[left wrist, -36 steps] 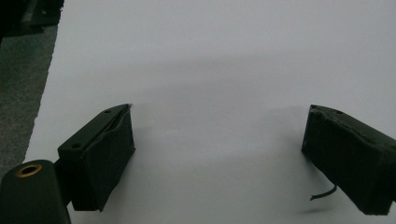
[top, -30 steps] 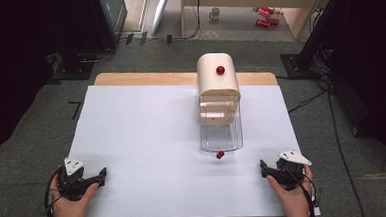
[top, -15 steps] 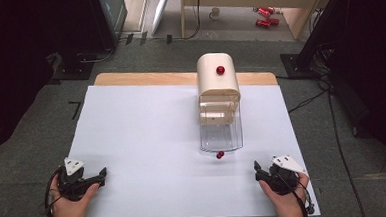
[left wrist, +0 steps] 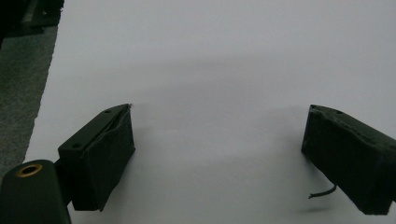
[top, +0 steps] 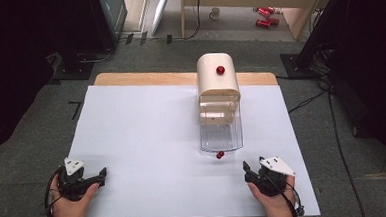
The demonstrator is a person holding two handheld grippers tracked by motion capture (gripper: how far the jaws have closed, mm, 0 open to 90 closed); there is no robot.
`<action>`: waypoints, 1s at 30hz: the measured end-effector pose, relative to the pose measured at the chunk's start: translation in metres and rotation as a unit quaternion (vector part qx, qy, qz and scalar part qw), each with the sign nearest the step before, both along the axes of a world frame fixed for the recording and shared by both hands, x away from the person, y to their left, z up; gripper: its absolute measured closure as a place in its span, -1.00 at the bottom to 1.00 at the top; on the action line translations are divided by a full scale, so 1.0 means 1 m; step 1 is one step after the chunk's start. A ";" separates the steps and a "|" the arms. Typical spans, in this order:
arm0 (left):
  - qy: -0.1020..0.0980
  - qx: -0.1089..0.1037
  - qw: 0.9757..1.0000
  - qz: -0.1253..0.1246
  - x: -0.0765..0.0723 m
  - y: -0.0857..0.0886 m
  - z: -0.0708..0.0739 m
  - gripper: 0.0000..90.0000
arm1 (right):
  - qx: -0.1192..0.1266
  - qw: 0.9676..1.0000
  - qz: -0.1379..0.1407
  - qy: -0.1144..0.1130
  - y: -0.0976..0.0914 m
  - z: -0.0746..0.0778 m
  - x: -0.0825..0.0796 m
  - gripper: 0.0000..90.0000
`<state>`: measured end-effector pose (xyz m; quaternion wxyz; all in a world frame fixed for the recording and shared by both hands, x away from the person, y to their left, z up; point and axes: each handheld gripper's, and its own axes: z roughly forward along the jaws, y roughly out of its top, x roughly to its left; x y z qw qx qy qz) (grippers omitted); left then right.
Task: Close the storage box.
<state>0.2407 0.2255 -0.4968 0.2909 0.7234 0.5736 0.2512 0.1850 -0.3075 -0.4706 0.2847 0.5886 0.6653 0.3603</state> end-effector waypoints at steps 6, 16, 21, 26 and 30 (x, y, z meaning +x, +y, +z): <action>0.001 0.001 1.000 -0.001 0.000 0.000 0.000 -0.79 | 0.004 1.000 0.011 -0.004 0.013 0.002 0.000 0.01; 0.001 0.001 1.000 -0.001 0.000 0.000 0.000 -0.79 | 0.015 0.999 0.036 -0.008 0.041 0.007 0.001 0.17; 0.001 0.001 1.000 -0.001 0.000 0.000 0.000 -0.79 | 0.028 0.998 0.049 -0.012 0.053 0.011 0.002 0.25; 0.000 0.000 1.000 0.000 0.000 0.000 0.000 -0.79 | 0.036 0.998 0.052 -0.016 0.063 0.015 0.004 0.32; 0.000 0.001 1.000 -0.001 0.000 0.000 0.000 -0.79 | 0.040 0.998 0.054 -0.017 0.069 0.016 0.006 0.36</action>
